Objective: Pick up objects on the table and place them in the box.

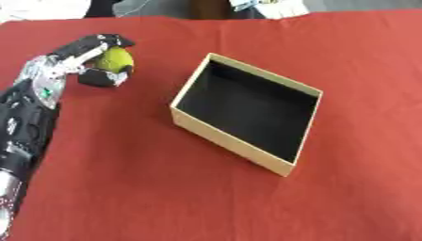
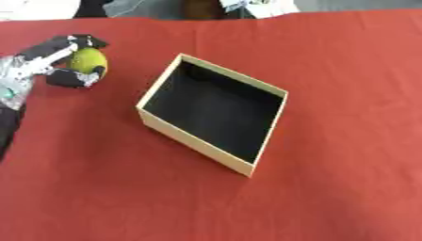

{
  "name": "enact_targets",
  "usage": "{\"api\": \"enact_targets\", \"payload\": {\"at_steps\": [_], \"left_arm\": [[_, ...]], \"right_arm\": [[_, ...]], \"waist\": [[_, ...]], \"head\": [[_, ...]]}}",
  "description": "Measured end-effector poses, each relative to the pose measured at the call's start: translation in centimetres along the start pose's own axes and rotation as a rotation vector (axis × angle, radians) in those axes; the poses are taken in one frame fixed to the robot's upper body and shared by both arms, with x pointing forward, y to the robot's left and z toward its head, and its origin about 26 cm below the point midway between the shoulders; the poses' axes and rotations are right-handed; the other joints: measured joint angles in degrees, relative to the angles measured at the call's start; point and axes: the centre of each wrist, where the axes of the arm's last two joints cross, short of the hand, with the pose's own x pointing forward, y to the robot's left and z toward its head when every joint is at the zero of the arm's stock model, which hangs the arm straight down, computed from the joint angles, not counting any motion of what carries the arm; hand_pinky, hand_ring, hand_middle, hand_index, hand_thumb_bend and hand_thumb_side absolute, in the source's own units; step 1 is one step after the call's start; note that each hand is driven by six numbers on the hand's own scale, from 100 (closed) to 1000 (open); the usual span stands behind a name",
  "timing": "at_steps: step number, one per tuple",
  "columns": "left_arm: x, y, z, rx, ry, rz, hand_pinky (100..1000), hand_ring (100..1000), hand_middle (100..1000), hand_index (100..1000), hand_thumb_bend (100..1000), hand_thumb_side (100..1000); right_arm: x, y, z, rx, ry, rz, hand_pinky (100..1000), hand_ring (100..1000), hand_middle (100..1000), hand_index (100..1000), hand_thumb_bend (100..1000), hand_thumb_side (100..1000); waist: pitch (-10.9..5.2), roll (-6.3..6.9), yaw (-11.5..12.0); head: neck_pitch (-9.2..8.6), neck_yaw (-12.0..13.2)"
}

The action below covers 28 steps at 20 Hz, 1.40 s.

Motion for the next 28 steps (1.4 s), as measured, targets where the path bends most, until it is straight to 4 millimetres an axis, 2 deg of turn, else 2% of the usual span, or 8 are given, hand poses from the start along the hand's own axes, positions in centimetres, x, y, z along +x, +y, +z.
{"api": "enact_targets", "payload": {"at_steps": [8, 11, 12, 14, 15, 16, 20, 28], "left_arm": [[0.1, -0.5, 0.0, 0.032, 0.064, -0.046, 856, 877, 851, 926, 141, 303], [0.1, -0.6, 0.0, 0.026, 0.075, -0.069, 837, 867, 849, 926, 106, 349], [0.1, -0.6, 0.0, 0.023, 0.077, -0.073, 846, 871, 851, 930, 100, 438], [0.2, -0.2, 0.0, 0.024, 0.077, -0.078, 850, 869, 846, 930, 147, 556], [0.3, 0.1, -0.1, 0.029, 0.076, -0.077, 849, 868, 845, 929, 156, 567], [0.5, 0.5, -0.1, 0.036, 0.072, -0.077, 846, 871, 846, 929, 227, 596], [1.3, 2.5, -0.3, 0.054, 0.065, -0.112, 837, 880, 854, 927, 325, 570], [1.6, 3.1, -0.2, 0.031, 0.063, -0.176, 818, 865, 840, 928, 293, 555]], "right_arm": [[0.0, 0.0, 0.0, 0.001, 0.002, 0.0, 766, 709, 571, 742, 100, 546], [0.0, 0.0, 0.0, 0.002, 0.003, 0.001, 766, 709, 570, 742, 100, 546], [0.0, 0.0, 0.0, 0.002, 0.003, 0.001, 766, 709, 570, 741, 100, 546], [0.0, 0.0, 0.1, 0.002, 0.004, 0.001, 766, 708, 569, 740, 100, 544], [0.0, 0.0, 0.1, 0.002, 0.004, 0.001, 766, 708, 569, 740, 100, 544], [0.0, 0.0, 0.1, 0.002, 0.005, 0.001, 766, 707, 569, 740, 100, 543], [0.0, 0.0, 0.1, 0.002, 0.006, -0.003, 766, 707, 568, 739, 100, 543], [-0.1, 0.0, 0.2, 0.004, 0.012, -0.005, 765, 707, 568, 738, 100, 542]], "waist": [[0.0, -0.01, 0.0], [0.01, 0.05, 0.1], [0.01, 0.07, 0.1], [0.01, 0.08, 0.1], [0.01, 0.08, 0.1], [0.01, 0.08, 0.1], [0.0, 0.14, 0.1], [-0.18, 0.29, 0.4]], "head": [[-0.5, 0.0], [-0.57, -0.1], [-0.72, -0.1], [-0.95, -0.1], [-0.96, -0.1], [-0.96, -0.1], [-0.98, 0.0], [-1.46, 0.0]]}}
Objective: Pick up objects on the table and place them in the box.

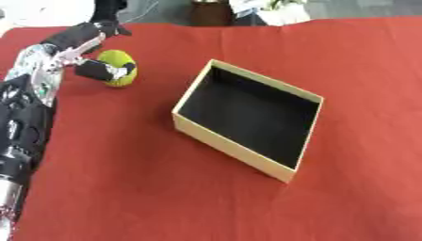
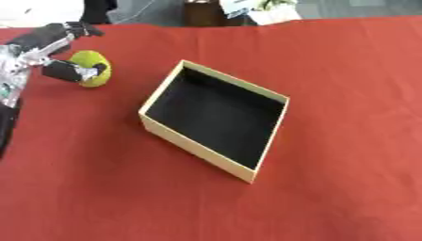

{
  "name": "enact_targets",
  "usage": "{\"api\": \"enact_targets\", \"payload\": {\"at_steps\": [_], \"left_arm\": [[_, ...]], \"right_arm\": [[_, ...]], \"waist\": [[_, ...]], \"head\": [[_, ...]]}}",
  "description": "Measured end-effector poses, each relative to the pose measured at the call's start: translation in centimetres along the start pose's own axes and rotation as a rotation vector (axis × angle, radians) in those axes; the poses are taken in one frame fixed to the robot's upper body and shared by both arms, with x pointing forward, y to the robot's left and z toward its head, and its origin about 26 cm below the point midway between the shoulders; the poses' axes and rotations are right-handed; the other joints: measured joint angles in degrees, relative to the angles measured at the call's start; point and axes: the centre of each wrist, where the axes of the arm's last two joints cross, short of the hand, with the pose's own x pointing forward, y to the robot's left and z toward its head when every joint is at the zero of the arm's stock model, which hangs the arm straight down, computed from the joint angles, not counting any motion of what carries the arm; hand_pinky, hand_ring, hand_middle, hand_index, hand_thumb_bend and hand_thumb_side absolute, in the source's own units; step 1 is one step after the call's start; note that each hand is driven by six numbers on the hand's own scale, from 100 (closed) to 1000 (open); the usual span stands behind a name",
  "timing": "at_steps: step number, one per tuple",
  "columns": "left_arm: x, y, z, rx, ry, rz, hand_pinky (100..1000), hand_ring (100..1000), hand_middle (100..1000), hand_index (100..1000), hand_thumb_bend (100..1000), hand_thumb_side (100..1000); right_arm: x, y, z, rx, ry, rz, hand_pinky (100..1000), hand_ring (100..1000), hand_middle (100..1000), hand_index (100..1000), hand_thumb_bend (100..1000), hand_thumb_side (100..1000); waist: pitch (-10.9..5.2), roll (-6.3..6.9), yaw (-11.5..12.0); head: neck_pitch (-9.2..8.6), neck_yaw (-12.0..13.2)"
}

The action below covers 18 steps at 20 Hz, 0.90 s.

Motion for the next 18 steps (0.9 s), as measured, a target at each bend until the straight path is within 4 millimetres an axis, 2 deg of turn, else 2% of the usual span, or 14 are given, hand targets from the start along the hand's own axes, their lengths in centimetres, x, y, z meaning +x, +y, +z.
{"api": "enact_targets", "payload": {"at_steps": [2, 5, 7, 8, 10, 14, 15, 17, 18], "left_arm": [[0.0, -0.2, 0.1, -0.013, 0.0, 0.002, 812, 862, 837, 925, 283, 532], [-0.1, -0.6, 0.2, -0.036, 0.006, 0.004, 805, 857, 833, 925, 226, 431], [-0.1, -0.8, 0.3, -0.056, 0.011, 0.007, 800, 854, 830, 925, 173, 286], [-0.1, -0.9, 0.3, -0.067, 0.011, 0.008, 792, 850, 827, 924, 147, 185], [-0.2, -1.2, 0.4, -0.096, 0.017, 0.009, 782, 845, 822, 922, 132, 100], [-0.3, -1.4, 0.5, -0.131, 0.036, 0.008, 739, 819, 799, 921, 130, 100], [-0.3, -1.4, 0.5, -0.136, 0.041, 0.004, 680, 761, 756, 919, 124, 100], [-0.3, -1.4, 0.5, -0.139, 0.05, -0.002, 644, 693, 704, 916, 108, 100], [-0.3, -1.4, 0.5, -0.138, 0.054, -0.003, 624, 613, 677, 910, 100, 100]], "right_arm": [[0.0, 0.0, 0.0, 0.0, 0.001, 0.0, 765, 706, 567, 738, 100, 542], [0.0, 0.0, 0.1, 0.0, 0.003, 0.001, 765, 706, 566, 737, 100, 541], [0.0, 0.0, 0.1, -0.002, 0.004, 0.001, 765, 704, 565, 737, 100, 541], [0.0, 0.0, 0.1, -0.002, 0.004, 0.001, 764, 704, 565, 737, 100, 542], [0.0, 0.0, 0.1, -0.002, 0.004, 0.0, 764, 703, 564, 736, 100, 541], [0.0, 0.1, 0.2, -0.004, 0.005, -0.004, 764, 702, 564, 736, 100, 540], [-0.1, 0.1, 0.2, -0.005, 0.005, -0.005, 764, 702, 564, 735, 100, 541], [-0.1, 0.1, 0.2, -0.006, 0.007, -0.007, 764, 702, 563, 735, 100, 541], [-0.1, 0.1, 0.2, -0.006, 0.007, -0.007, 764, 702, 563, 735, 100, 541]], "waist": [[0.0, 0.01, 0.0], [0.0, -0.03, 0.1], [0.0, -0.08, 0.1], [0.0, -0.11, 0.2], [0.0, -0.13, 0.3], [0.0, -0.14, 0.3], [0.0, -0.14, 0.3], [0.0, -0.14, 0.3], [0.0, -0.14, 0.3]], "head": [[-0.06, 0.0], [-0.28, 0.0], [-0.52, 0.0], [-0.54, 0.0], [-0.55, 0.0], [-0.79, 0.0], [-0.9, 0.0], [-0.99, 0.0], [-1.0, 0.0]]}}
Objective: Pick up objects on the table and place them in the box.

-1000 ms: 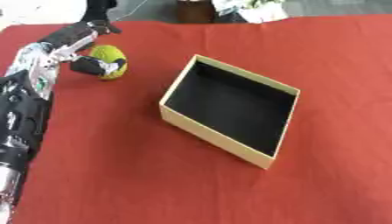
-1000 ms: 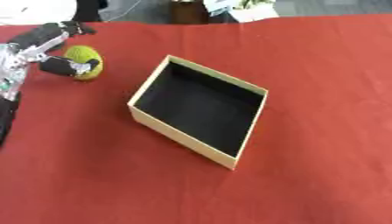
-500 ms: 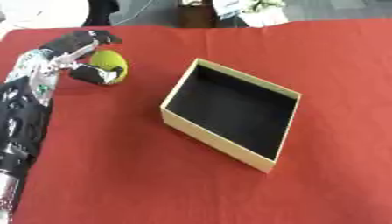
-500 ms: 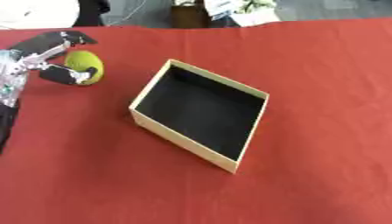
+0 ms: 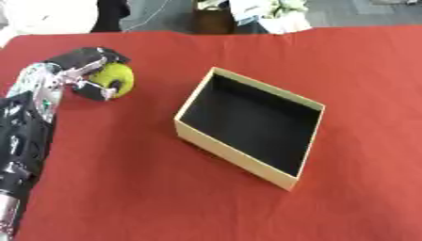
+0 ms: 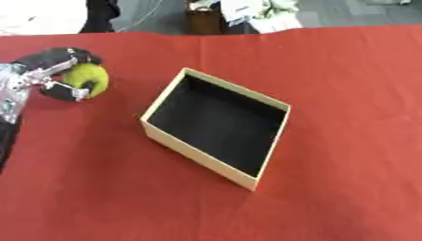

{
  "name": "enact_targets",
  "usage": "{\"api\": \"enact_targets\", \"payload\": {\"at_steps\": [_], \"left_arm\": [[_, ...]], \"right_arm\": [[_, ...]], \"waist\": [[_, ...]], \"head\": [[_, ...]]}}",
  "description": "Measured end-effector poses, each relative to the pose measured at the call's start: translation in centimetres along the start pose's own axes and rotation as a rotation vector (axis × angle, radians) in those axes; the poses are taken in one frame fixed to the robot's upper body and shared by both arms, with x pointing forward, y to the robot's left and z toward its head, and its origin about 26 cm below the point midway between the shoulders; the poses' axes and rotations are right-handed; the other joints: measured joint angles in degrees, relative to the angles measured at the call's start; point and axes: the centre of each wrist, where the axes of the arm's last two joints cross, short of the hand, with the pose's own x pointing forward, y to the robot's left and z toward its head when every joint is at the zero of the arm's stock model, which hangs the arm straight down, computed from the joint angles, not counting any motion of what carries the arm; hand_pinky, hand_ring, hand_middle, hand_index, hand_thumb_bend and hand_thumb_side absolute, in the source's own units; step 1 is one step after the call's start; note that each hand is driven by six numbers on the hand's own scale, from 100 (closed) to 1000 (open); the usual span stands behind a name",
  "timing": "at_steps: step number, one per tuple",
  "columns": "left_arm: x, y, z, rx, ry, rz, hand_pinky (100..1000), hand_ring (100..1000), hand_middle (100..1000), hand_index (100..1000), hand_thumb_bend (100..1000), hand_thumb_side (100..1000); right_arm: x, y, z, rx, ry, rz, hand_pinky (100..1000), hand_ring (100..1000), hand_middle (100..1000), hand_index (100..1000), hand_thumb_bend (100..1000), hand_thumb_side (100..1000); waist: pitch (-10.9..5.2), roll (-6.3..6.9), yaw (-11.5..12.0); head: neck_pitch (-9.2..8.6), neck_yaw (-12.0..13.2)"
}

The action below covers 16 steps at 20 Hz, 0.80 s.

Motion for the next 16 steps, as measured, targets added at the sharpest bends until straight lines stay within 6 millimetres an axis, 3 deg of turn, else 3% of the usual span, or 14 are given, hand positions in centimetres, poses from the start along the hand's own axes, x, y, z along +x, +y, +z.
{"api": "enact_targets", "payload": {"at_steps": [3, 9, 14, 16], "left_arm": [[-0.04, -0.09, 0.01, 0.011, 0.008, 0.003, 585, 557, 679, 904, 100, 100], [-0.09, -0.49, 0.08, 0.032, 0.001, 0.031, 631, 662, 722, 875, 100, 100], [-0.05, -0.62, 0.09, 0.037, -0.019, 0.054, 565, 579, 646, 766, 100, 100], [-0.03, -0.62, 0.1, 0.037, -0.022, 0.054, 526, 512, 567, 679, 100, 100]], "right_arm": [[0.0, 0.0, 0.0, -0.001, 0.001, -0.003, 764, 702, 563, 735, 100, 543], [0.0, 0.0, 0.01, -0.002, 0.003, -0.006, 764, 702, 563, 735, 100, 544], [-0.01, 0.0, 0.02, -0.003, 0.002, -0.007, 764, 702, 562, 734, 100, 545], [-0.04, -0.02, 0.09, -0.003, 0.004, -0.006, 764, 702, 562, 734, 100, 545]], "waist": [[0.0, 0.01, 0.0], [0.0, 0.05, -0.1], [0.0, 0.12, -0.3], [0.0, 0.17, -0.3]], "head": [[-0.02, 0.0], [-0.03, -0.2], [-0.02, -0.5], [0.01, -0.7]]}}
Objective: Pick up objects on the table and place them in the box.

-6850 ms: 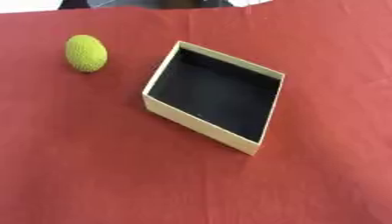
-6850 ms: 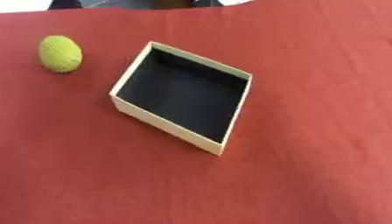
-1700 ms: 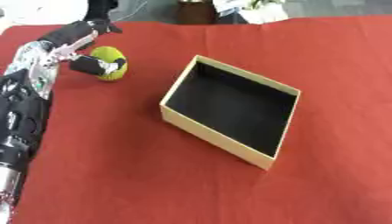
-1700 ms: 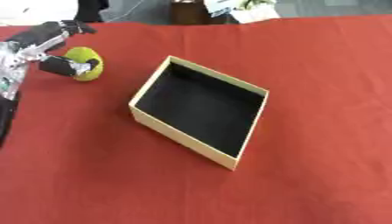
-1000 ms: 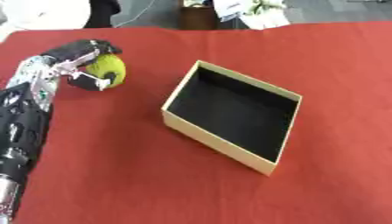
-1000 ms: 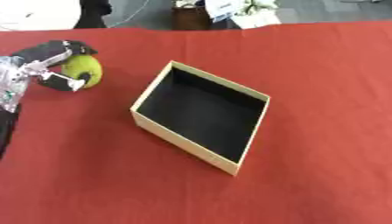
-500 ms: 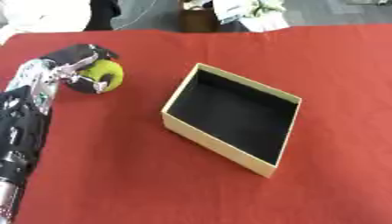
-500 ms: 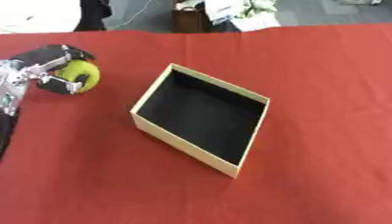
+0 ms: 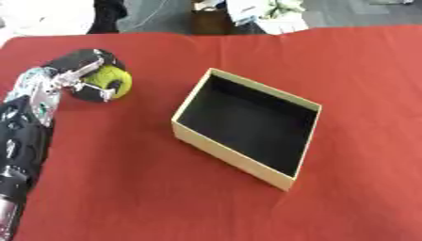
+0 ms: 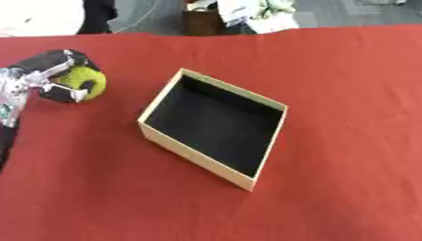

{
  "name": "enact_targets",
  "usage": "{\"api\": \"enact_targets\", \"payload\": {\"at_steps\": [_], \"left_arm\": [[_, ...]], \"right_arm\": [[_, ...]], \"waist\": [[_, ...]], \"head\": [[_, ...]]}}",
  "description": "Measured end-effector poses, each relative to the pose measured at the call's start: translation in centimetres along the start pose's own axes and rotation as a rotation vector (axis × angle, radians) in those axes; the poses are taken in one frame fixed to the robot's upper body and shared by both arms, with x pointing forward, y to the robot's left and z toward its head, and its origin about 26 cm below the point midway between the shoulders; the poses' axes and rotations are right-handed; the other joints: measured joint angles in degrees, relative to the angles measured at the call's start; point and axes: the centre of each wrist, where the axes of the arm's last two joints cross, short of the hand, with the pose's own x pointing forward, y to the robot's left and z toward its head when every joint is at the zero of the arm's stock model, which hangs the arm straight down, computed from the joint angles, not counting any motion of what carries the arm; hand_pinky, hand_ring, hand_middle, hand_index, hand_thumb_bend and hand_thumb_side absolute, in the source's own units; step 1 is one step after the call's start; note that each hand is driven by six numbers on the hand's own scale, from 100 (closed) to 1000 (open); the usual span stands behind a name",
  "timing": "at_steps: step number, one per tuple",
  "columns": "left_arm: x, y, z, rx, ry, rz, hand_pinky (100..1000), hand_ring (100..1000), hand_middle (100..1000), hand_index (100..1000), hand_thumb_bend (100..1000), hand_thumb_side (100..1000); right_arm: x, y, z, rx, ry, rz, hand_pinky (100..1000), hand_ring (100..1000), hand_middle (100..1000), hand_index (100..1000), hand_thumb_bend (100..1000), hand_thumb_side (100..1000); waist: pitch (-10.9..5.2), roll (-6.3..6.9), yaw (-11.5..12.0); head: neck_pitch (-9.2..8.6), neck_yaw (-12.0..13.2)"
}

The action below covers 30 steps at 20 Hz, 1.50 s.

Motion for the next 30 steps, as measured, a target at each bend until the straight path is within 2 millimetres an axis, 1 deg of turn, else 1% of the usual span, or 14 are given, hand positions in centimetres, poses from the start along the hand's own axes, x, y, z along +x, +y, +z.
{"api": "enact_targets", "payload": {"at_steps": [1, 2, 3, 4, 5, 7, 13, 16, 22, 23, 24, 26, 30], "left_arm": [[0.0, 0.0, 0.0, 0.001, -0.002, -0.002, 503, 464, 528, 634, 100, 100], [0.0, 0.0, 0.0, 0.002, -0.003, -0.006, 489, 436, 506, 606, 100, 100], [0.0, 0.0, 0.0, 0.002, -0.003, -0.013, 468, 388, 469, 556, 100, 100], [0.0, -0.1, 0.0, 0.002, -0.003, -0.022, 459, 365, 453, 534, 100, 100], [0.0, -0.2, 0.0, 0.002, -0.002, -0.032, 441, 316, 411, 490, 100, 100], [0.0, -0.3, 0.0, 0.008, 0.001, -0.053, 432, 291, 390, 464, 100, 100], [0.1, -0.4, 0.0, 0.048, -0.006, -0.097, 416, 253, 360, 428, 100, 100], [0.5, -0.2, -0.2, 0.095, -0.022, -0.117, 409, 237, 352, 418, 116, 100], [1.5, 0.8, -0.6, 0.194, -0.065, -0.157, 404, 232, 354, 416, 114, 100], [1.6, 0.9, -0.6, 0.2, -0.068, -0.162, 400, 222, 348, 411, 105, 100], [1.7, 0.9, -0.6, 0.207, -0.072, -0.164, 393, 209, 338, 402, 121, 100], [2.1, 1.8, -0.8, 0.249, -0.094, -0.173, 387, 200, 330, 396, 110, 100], [3.4, 3.9, -0.9, 0.37, -0.154, -0.197, 384, 200, 328, 393, 112, 100]], "right_arm": [[0.0, 0.0, 0.0, 0.0, 0.001, 0.0, 764, 701, 562, 734, 100, 545], [0.0, 0.0, 0.1, 0.0, 0.001, 0.0, 764, 701, 562, 733, 100, 544], [0.0, 0.0, 0.1, -0.001, 0.002, 0.001, 764, 701, 561, 733, 100, 544], [0.0, 0.0, 0.1, -0.001, 0.002, 0.001, 764, 701, 561, 733, 100, 545], [0.0, 0.0, 0.1, -0.001, 0.002, 0.001, 764, 700, 561, 733, 100, 545], [0.0, 0.0, 0.1, -0.001, 0.002, 0.0, 764, 700, 561, 733, 100, 547], [-0.1, 0.0, 0.1, -0.002, 0.003, 0.0, 764, 700, 560, 733, 100, 549], [-0.1, 0.0, 0.1, -0.002, 0.003, 0.0, 764, 700, 560, 734, 100, 549], [-0.1, 0.0, 0.1, -0.002, 0.003, 0.0, 764, 700, 560, 734, 100, 550], [-0.1, 0.0, 0.1, -0.002, 0.003, 0.0, 764, 700, 560, 734, 100, 550], [-0.1, 0.0, 0.1, -0.002, 0.003, 0.0, 764, 700, 560, 734, 100, 549], [-0.1, 0.0, 0.1, -0.003, 0.004, 0.0, 764, 700, 560, 734, 100, 549], [-0.1, 0.0, 0.1, -0.008, 0.002, -0.001, 764, 700, 561, 734, 100, 546]], "waist": [[0.0, 0.03, 0.0], [0.0, 0.05, 0.0], [0.0, 0.07, 0.0], [0.0, 0.08, 0.0], [0.0, 0.11, 0.0], [0.0, 0.16, 0.0], [0.0, 0.16, -0.1], [0.0, 0.16, -0.1], [0.0, 0.14, -0.1], [0.0, 0.14, -0.1], [0.0, 0.14, -0.1], [0.0, 0.04, -0.1], [0.0, -0.02, -0.1]], "head": [[0.02, -0.1], [0.04, -0.1], [0.04, -0.1], [0.04, -0.2], [0.05, -0.3], [0.05, -0.4], [0.05, -0.5], [0.07, -0.6], [0.55, -1.2], [0.56, -1.2], [0.61, -1.3], [1.01, -1.5], [1.06, -1.7]]}}
